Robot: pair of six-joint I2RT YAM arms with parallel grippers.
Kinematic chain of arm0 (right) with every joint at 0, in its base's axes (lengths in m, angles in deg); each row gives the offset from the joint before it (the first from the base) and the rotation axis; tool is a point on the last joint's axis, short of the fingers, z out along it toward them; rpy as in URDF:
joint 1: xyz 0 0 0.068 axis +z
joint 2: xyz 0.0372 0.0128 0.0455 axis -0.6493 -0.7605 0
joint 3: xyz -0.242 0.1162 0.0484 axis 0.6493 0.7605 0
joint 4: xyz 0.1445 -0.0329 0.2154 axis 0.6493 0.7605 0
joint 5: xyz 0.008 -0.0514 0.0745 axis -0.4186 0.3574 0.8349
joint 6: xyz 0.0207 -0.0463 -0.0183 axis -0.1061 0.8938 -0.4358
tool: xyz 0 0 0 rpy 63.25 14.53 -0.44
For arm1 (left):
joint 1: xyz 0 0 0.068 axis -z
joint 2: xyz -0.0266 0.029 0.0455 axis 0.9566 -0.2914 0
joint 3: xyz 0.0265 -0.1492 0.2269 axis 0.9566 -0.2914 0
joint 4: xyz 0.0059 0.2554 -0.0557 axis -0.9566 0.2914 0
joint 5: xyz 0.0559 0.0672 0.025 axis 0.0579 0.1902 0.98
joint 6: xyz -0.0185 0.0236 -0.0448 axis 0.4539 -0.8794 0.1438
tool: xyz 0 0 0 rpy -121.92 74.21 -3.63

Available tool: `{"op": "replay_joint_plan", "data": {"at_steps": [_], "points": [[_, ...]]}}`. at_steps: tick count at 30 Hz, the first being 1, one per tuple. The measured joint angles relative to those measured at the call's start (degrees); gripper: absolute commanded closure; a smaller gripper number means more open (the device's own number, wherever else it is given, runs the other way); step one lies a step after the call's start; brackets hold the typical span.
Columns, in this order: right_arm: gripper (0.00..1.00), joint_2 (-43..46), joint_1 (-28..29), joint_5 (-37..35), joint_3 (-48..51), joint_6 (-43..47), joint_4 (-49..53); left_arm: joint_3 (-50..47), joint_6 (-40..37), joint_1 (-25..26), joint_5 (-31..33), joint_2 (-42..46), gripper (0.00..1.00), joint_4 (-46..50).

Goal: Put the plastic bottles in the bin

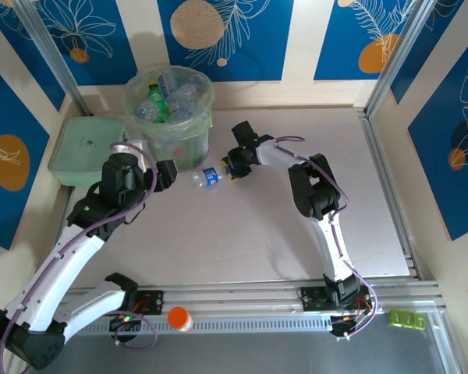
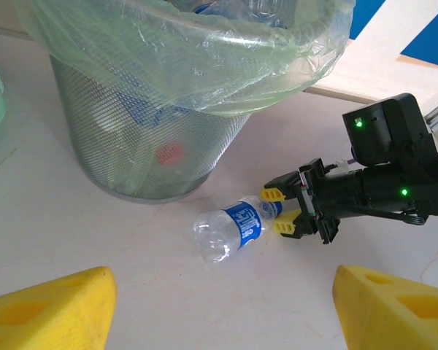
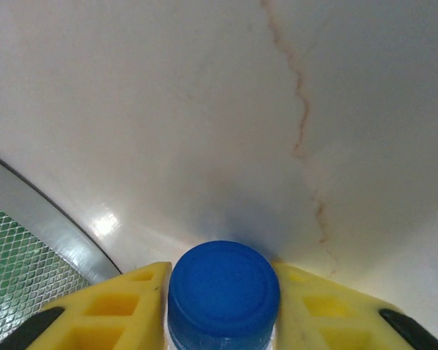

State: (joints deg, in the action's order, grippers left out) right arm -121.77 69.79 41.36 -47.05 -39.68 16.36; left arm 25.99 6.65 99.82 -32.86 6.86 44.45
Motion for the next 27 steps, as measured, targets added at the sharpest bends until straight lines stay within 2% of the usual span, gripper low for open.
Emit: {"op": "replay_joint_plan", "data": {"at_steps": [3, 8, 12, 16, 22, 27], "points": [[0.79, 1.4, -0.1, 0.3, 2.7, 0.0, -2.3, 0.0, -0.2, 0.0, 0.0, 0.0, 0.18, 0.0], [0.8, 6.4, -0.2, 0.8, 10.4, 3.0, -4.8, 0.2, -1.7, 0.0, -2.8, 0.0, 0.12, 0.3], [0.82, 14.4, -0.5, 0.8, 18.6, 7.6, -6.6, 2.4, -4.5, 0.1, -9.6, -0.8, 0.12, 2.2], [0.82, 26.8, -0.9, 0.6, 27.7, 13.1, -9.5, 8.1, -7.3, 0.8, -17.1, -3.7, 0.11, 5.8], [0.83, 44.6, -1.0, -0.7, 36.9, 21.7, -12.1, 18.8, -11.2, 8.3, -22.4, -13.1, 0.07, 12.8], [0.83, 56.0, -1.0, -1.3, 40.5, 27.5, -11.5, 21.7, -12.7, 13.7, -23.5, -20.0, 0.04, 16.9]]}}
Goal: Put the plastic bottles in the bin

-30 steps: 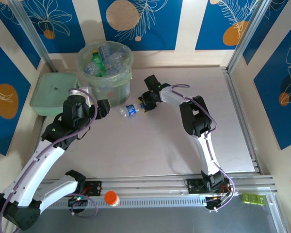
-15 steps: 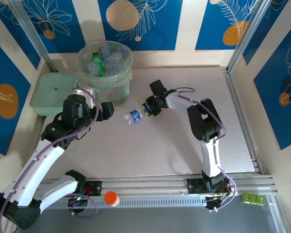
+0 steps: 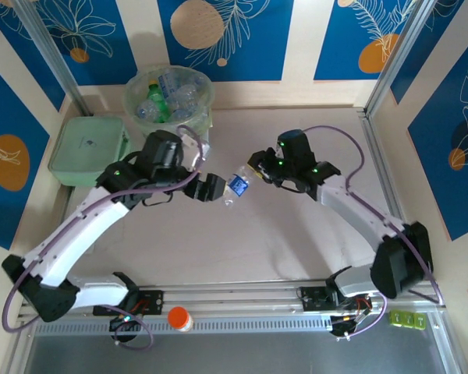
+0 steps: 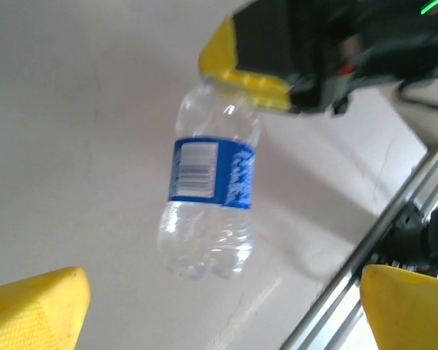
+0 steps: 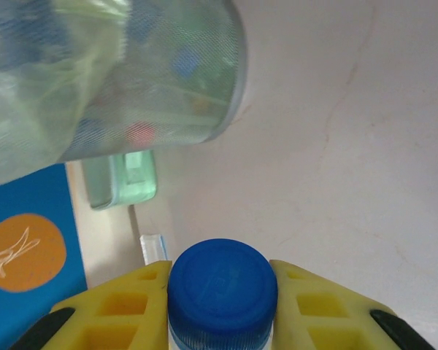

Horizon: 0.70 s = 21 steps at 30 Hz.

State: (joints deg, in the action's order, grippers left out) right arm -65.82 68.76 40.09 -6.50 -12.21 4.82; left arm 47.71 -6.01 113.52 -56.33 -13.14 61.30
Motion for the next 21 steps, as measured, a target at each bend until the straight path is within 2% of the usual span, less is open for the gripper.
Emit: {"op": "replay_joint_plan", "data": {"at_steps": [7, 11, 14, 21], "points": [[0.83, 11.8, 0.3, 0.0, 3.4, 4.1, 1.0, 2.5, -0.5, 3.7, -1.1, -5.6, 0.0, 1.2], [0.83, 14.8, 1.6, 0.1, 3.6, 5.1, 1.7, 2.8, 0.1, 5.5, -5.2, -7.7, 0.01, -0.9], [0.83, 16.0, 2.0, 0.4, 3.6, 5.5, 2.2, 2.8, 1.1, 6.2, -8.6, -8.2, 0.05, -3.2], [0.82, 17.7, 2.1, 0.8, 3.6, 5.6, 2.6, 2.8, 3.6, 6.2, -13.5, -8.5, 0.24, -7.4]]}}
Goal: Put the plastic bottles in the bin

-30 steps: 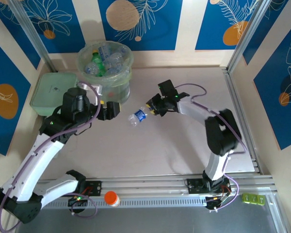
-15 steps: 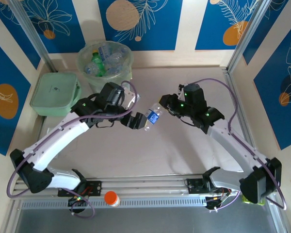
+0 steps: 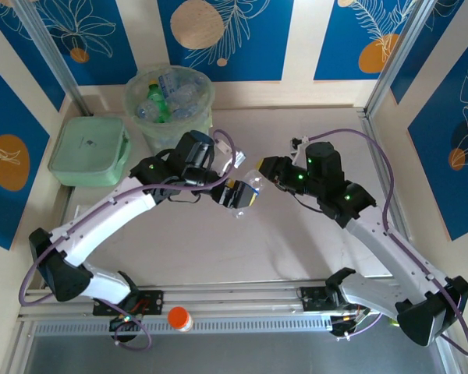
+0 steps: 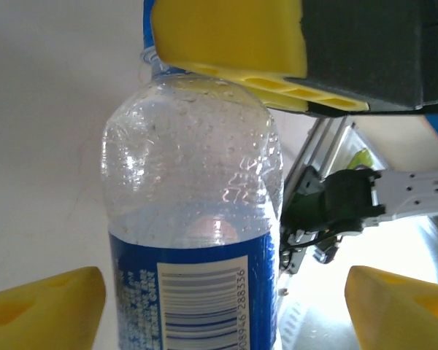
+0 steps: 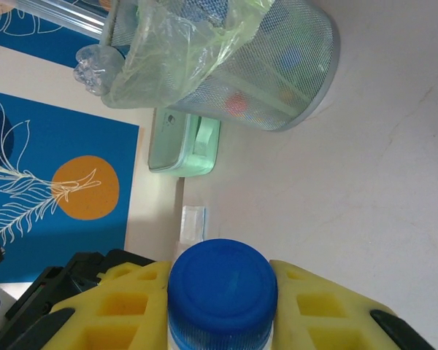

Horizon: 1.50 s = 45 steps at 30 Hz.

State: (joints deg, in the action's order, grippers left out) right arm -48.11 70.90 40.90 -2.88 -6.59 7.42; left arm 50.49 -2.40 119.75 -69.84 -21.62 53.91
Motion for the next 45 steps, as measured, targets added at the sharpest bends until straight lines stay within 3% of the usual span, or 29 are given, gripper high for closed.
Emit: {"op": "replay_joint_plan", "data": {"at_steps": [4, 13, 18, 20, 22, 26, 28, 31, 34, 42, 45], "points": [[0.82, 0.8, 0.0, 0.2, 0.3, 0.0, 0.0, 0.0, 0.2, 0.0, -0.9, -0.6, 0.29, -0.7], [0.82, 1.2, 0.4, 1.5, 0.7, -0.5, -0.1, 0.0, 0.1, 0.8, -1.5, -2.3, 0.27, -0.7], [0.82, 1.3, 0.7, 1.5, 0.7, -0.7, 0.0, 0.0, -0.2, 0.9, -1.3, -2.8, 0.45, -0.7], [0.79, 1.5, 0.7, 1.4, 0.8, -0.7, 0.0, 0.0, -0.3, 0.9, -1.3, -2.8, 0.48, -0.7], [0.66, 1.6, 0.7, 1.4, 0.9, -0.7, 0.0, 0.0, -0.4, 1.0, -1.4, -2.8, 0.48, -0.7], [0.24, 1.8, 0.7, 1.2, 1.0, -0.8, 0.2, 0.0, -0.6, 1.0, -1.4, -2.8, 0.49, -0.6], [0.16, 2.3, 0.7, 0.7, 0.9, -0.4, 0.8, 0.4, -0.7, 0.9, -1.2, -2.8, 0.5, -0.2], [0.13, 3.4, 0.4, -0.9, 0.2, 0.2, 3.2, 2.8, -1.1, -0.2, -0.8, -2.8, 0.51, 1.4], [0.13, 5.0, -0.5, -2.9, -1.7, 0.8, 5.6, 7.3, -1.1, -3.6, -0.8, -2.8, 0.52, 3.5], [0.14, 11.7, -5.4, -7.1, -3.2, 3.8, 10.0, 25.5, 0.4, -18.8, 1.1, -5.3, 0.6, 5.6], [0.15, 12.0, -6.6, -7.6, -3.2, 5.2, 11.1, 33.0, 1.7, -22.8, 5.6, -8.7, 0.56, 6.8]]}}
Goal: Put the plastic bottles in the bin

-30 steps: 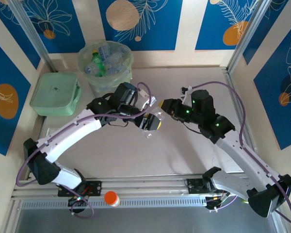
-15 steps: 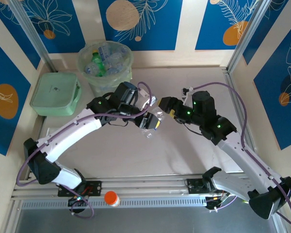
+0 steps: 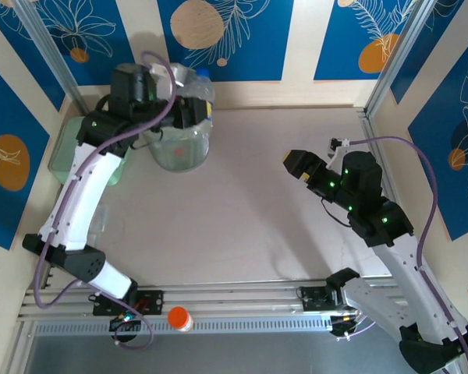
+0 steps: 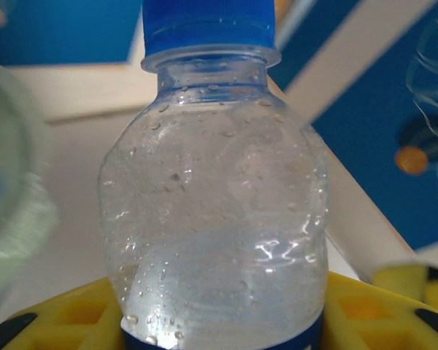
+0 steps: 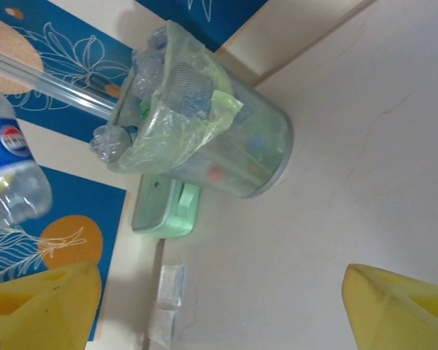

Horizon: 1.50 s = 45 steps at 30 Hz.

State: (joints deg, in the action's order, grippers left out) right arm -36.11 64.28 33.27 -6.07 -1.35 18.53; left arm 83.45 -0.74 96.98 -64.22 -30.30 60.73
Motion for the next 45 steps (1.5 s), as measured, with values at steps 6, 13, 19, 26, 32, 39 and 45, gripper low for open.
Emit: {"op": "replay_joint_plan", "data": {"at_steps": [6, 13, 19, 26, 32, 39, 45], "points": [[0.15, -1.5, -1.3, -0.1, 0.6, 0.8, 1.0, 10.5, 6.0, -4.4, 10.9, -9.0, 0.61, 2.8], [0.16, -4.0, -2.3, 0.9, 3.5, 0.8, 0.9, 22.9, 9.3, -7.4, 18.5, -22.3, 0.64, 7.0], [0.16, -6.1, -3.0, 1.8, 4.3, 0.8, 0.9, 24.0, 10.8, -9.6, 22.2, -25.1, 0.56, 9.0], [0.16, -7.5, -4.0, 2.9, 4.7, 0.8, 0.0, 24.9, 11.5, -10.0, 24.7, -25.6, 0.37, 9.4], [0.16, -8.4, -4.7, 3.5, 5.9, 0.7, -0.6, 25.0, 12.3, -10.2, 25.8, -26.7, 0.3, 9.5], [0.16, -8.3, -5.1, 4.4, 6.1, 0.7, -0.9, 25.5, 12.2, -10.8, 26.5, -26.8, 0.33, 9.4], [0.16, -8.3, -5.2, 4.5, 6.1, 0.7, -1.1, 25.7, 8.5, -10.8, 26.1, -26.6, 0.49, 7.5]]}}
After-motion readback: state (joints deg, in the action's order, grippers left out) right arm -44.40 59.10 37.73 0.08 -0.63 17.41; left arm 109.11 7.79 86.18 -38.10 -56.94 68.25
